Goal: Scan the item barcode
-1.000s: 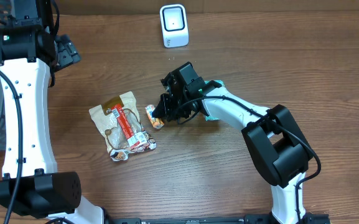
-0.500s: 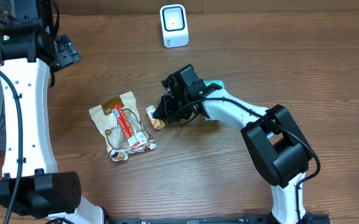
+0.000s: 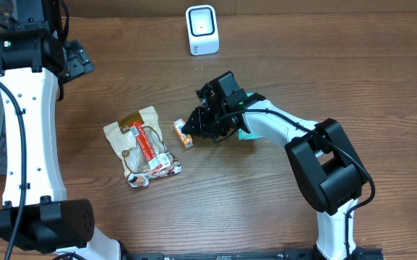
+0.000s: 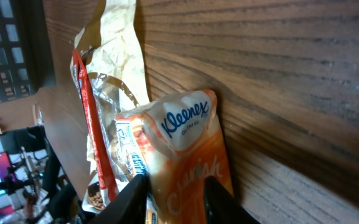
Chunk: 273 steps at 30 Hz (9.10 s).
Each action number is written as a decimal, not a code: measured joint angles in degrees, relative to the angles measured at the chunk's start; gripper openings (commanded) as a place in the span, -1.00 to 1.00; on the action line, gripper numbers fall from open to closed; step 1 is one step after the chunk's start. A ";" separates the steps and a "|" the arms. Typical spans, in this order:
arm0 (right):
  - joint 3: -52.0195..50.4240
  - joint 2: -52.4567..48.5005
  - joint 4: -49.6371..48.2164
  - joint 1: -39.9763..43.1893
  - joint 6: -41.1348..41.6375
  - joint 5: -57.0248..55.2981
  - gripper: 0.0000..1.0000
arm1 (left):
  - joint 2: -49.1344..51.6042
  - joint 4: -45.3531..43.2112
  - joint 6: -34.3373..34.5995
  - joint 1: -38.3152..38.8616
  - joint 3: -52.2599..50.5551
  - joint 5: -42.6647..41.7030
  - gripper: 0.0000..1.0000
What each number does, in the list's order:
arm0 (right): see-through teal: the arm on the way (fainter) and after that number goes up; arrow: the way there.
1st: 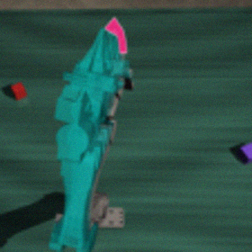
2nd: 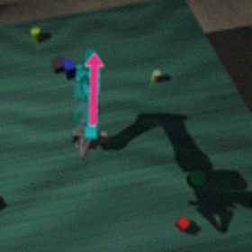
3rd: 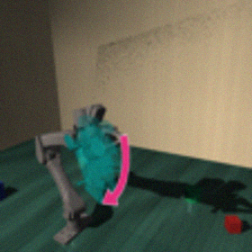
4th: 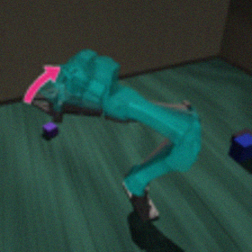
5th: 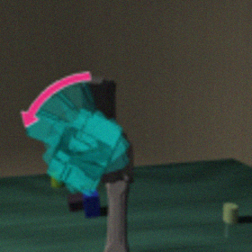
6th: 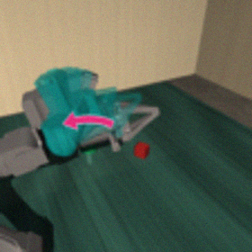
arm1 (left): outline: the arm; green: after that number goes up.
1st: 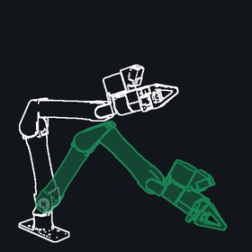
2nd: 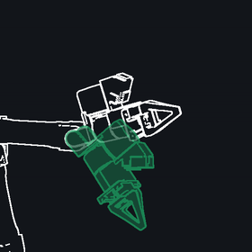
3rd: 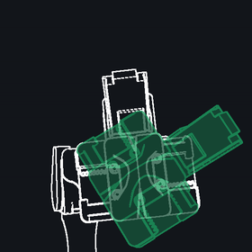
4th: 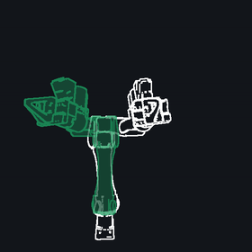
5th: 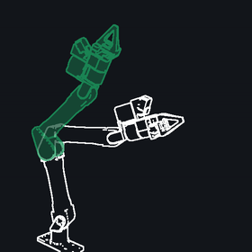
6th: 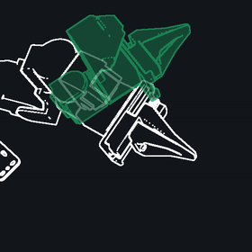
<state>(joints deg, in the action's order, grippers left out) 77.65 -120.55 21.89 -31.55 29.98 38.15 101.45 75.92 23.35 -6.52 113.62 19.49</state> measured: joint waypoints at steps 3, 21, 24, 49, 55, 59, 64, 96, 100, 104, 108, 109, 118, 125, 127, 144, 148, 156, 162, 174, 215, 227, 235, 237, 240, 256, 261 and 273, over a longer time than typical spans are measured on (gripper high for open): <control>0.00 0.00 -0.04 0.00 0.07 0.04 -0.10 | 0.00 0.00 0.02 0.00 0.00 0.00 0.99; 8.50 4.52 12.70 0.00 -2.38 -5.16 0.30 | 0.00 -0.02 0.00 0.00 0.00 0.02 1.00; 10.91 7.50 16.39 0.02 -3.30 -7.19 0.34 | 0.00 0.00 0.00 0.00 0.00 0.02 0.99; 14.47 14.86 46.03 12.02 -11.17 -30.42 0.29 | 0.00 0.00 0.00 0.00 0.00 0.00 1.00; 13.35 14.86 45.11 12.02 -12.04 -32.94 0.17 | 0.00 0.00 0.00 0.00 0.00 0.02 1.00; 9.53 14.86 42.18 12.02 -12.11 -33.31 0.08 | 0.00 0.00 0.00 0.00 0.00 0.02 0.99; 7.82 14.86 41.07 12.02 -12.07 -33.35 -0.08 | 0.00 0.00 0.00 0.00 0.00 0.00 1.00; 11.76 15.28 31.87 5.84 -10.05 -24.48 -0.93 | 0.00 0.00 0.00 0.00 0.00 0.00 0.99; 7.19 15.28 26.08 3.63 -8.61 -25.33 -0.93 | 0.00 0.00 0.00 0.00 0.00 0.00 0.99; 3.37 15.28 20.55 2.67 -7.87 -25.73 -0.93 | 0.00 0.00 0.00 0.00 0.00 0.02 1.00; 0.70 15.28 18.49 2.25 -6.25 -28.17 -0.93 | 0.00 0.00 0.00 0.00 0.00 0.02 0.99; 0.39 15.28 18.49 2.25 -6.01 -28.68 -0.92 | 0.00 0.00 0.00 0.00 0.00 0.02 1.00; -0.22 15.28 18.45 2.27 -4.94 -33.11 -0.85 | 0.00 0.00 0.00 0.00 0.00 0.02 1.00; -0.22 15.28 25.07 2.27 -4.72 -37.77 -0.78 | 0.00 0.00 0.00 0.00 0.00 0.02 0.99; -0.22 15.28 27.32 2.32 -4.72 -39.80 -0.77 | 0.00 0.00 0.00 0.00 0.00 0.02 0.99; -0.22 15.28 25.31 5.31 -4.42 -42.99 -0.59 | 0.00 0.00 0.00 0.00 0.00 0.00 1.00; -0.22 15.28 23.04 5.22 -4.44 -42.47 -0.59 | 0.00 0.00 0.00 0.00 0.00 0.02 0.99; -0.22 14.16 20.59 2.93 -4.35 -42.49 -0.56 | 0.00 0.00 0.00 0.00 0.00 0.02 0.99; -0.24 9.49 20.72 2.12 -3.54 -42.60 -0.55 | 0.00 0.00 0.00 0.00 0.00 0.02 0.99; -0.31 7.45 26.18 2.16 -1.73 -37.38 -0.50 | 0.00 0.00 0.00 0.00 0.00 0.00 0.99; 11.67 1.66 35.58 5.03 -1.55 -30.34 -0.12 | 0.00 0.00 0.00 0.00 0.00 0.00 1.00; 11.67 0.96 34.07 4.42 -1.51 -29.55 -0.13 | 0.00 0.00 0.00 0.00 0.00 0.00 1.00; 9.57 0.96 30.18 4.42 -1.51 -29.53 -0.13 | 0.00 0.00 0.00 0.00 0.00 0.00 0.99; 7.37 0.96 28.13 4.39 -1.49 -29.40 -0.17 | 0.00 0.00 0.00 0.00 0.00 0.02 0.99; 5.38 1.55 25.33 4.50 -1.22 -28.28 -0.60 | 0.00 0.00 0.00 0.00 0.00 0.02 0.99; 3.41 7.41 25.99 4.44 -4.57 -29.44 -0.93 | 0.00 0.00 0.00 0.00 0.00 0.00 0.99; 3.41 12.90 26.21 4.04 -7.48 -30.01 -0.93 | 0.00 0.00 0.00 0.00 0.00 0.00 1.00; 3.39 13.77 26.51 3.39 -9.92 -30.10 -0.93 | 0.00 0.00 0.00 0.00 0.00 0.02 1.00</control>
<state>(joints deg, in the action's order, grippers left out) 81.03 -106.78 48.40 -28.16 20.05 8.05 101.45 75.92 23.35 -6.52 113.62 19.51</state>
